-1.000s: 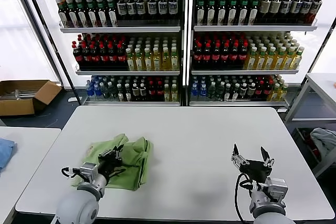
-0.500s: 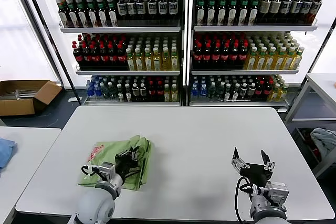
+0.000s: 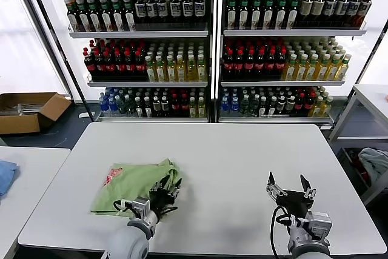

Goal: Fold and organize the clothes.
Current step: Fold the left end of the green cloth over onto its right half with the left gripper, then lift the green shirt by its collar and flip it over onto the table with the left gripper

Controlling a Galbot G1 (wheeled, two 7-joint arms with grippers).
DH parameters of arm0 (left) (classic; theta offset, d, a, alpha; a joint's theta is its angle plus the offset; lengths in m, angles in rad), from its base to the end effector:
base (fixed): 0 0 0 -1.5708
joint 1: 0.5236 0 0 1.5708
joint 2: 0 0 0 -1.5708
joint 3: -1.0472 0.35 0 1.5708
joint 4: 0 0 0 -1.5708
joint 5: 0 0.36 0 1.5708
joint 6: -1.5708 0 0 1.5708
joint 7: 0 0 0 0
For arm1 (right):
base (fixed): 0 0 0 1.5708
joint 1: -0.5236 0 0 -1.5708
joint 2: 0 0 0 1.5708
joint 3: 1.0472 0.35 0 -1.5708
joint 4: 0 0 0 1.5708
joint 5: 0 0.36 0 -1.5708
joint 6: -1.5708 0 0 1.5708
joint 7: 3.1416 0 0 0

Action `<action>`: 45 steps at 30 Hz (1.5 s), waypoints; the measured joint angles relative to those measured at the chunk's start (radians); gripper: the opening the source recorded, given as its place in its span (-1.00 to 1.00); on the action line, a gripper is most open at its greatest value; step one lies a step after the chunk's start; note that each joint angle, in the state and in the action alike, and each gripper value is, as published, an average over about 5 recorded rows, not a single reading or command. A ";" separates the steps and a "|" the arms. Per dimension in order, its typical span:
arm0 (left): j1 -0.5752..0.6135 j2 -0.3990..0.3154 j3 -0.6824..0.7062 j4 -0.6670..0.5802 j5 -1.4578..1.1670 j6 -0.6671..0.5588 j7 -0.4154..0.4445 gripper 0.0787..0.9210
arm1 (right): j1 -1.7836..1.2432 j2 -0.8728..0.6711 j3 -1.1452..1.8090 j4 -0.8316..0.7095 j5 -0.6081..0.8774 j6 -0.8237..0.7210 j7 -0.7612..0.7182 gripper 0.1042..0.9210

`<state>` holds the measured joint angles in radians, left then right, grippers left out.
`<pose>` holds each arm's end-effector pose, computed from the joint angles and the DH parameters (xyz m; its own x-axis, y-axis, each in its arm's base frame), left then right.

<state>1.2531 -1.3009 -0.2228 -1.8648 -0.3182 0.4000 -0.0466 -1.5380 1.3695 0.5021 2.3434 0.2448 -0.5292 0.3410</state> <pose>0.2682 -0.0329 -0.3257 -0.8649 0.3276 0.3802 0.3093 0.9445 -0.1104 0.1812 -0.0143 -0.2078 -0.9521 0.1488 0.2670 0.1485 0.9887 -0.0214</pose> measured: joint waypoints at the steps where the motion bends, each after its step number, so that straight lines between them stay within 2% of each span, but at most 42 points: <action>1: 0.005 -0.002 0.002 -0.006 -0.017 -0.001 -0.001 0.17 | 0.000 -0.001 -0.001 -0.002 0.000 0.001 -0.001 0.76; 9: 0.038 -0.006 -0.011 -0.129 -0.255 -0.004 -0.010 0.69 | 0.014 -0.007 -0.010 -0.025 0.003 0.006 -0.005 0.76; 12: 0.037 0.001 -0.035 -0.187 -0.338 -0.009 -0.020 0.75 | 0.026 -0.011 -0.018 -0.038 0.007 0.005 -0.004 0.76; 19: 0.035 0.062 -0.150 -0.222 -0.355 -0.012 -0.037 0.77 | 0.070 -0.029 -0.041 -0.068 0.019 -0.001 -0.003 0.76; 27: 0.051 0.143 -0.289 -0.134 -0.249 -0.023 -0.038 0.77 | 0.125 -0.055 -0.060 -0.103 0.044 -0.006 -0.003 0.76; 45: 0.059 0.175 -0.368 0.059 -0.212 -0.031 0.017 0.77 | 0.137 -0.051 -0.070 -0.122 0.048 -0.004 -0.003 0.76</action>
<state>1.3119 -1.1254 -0.5906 -1.8054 -0.5299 0.3685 -0.0296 -1.4013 1.3182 0.4324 2.2213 0.2933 -0.5329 0.3378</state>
